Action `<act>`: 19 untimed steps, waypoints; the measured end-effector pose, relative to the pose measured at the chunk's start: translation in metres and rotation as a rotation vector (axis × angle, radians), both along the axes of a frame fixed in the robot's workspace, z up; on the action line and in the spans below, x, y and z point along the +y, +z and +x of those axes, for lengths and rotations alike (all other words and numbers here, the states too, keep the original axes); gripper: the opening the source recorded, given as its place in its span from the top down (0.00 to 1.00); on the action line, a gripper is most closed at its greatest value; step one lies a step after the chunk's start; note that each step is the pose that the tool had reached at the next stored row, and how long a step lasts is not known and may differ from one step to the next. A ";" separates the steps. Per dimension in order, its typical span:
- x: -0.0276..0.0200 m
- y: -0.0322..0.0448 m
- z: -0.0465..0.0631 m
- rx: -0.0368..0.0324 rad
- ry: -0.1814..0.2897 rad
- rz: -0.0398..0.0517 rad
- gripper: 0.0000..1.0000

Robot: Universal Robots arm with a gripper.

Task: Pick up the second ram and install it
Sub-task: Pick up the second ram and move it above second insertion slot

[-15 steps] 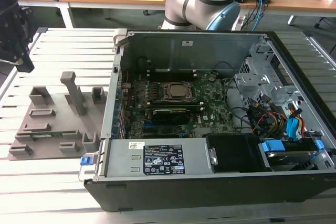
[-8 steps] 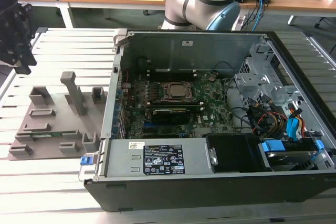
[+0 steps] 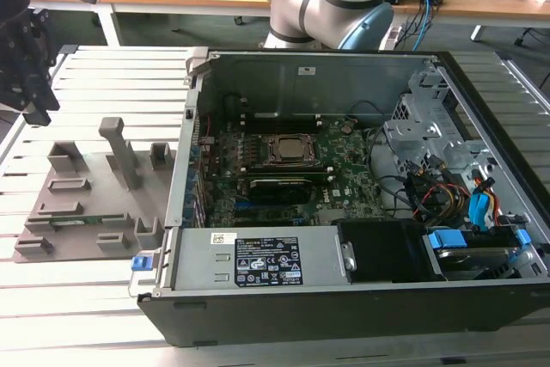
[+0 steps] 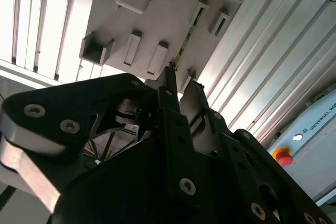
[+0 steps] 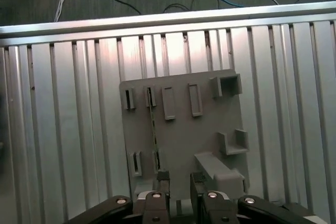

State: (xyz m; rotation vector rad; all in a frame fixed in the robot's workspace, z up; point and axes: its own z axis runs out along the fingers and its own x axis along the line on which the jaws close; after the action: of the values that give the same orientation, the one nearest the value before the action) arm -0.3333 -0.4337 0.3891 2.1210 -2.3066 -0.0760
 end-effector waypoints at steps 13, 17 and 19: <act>-0.0034 -0.0185 0.000 0.0001 0.013 0.0043 0.70; -0.0053 -0.0236 0.000 0.0001 0.013 0.0043 0.70; -0.0072 -0.0267 0.000 0.0000 0.013 0.0043 0.70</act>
State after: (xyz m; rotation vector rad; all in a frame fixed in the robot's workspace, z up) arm -0.3336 -0.4409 0.3624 2.1376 -2.2946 -0.0810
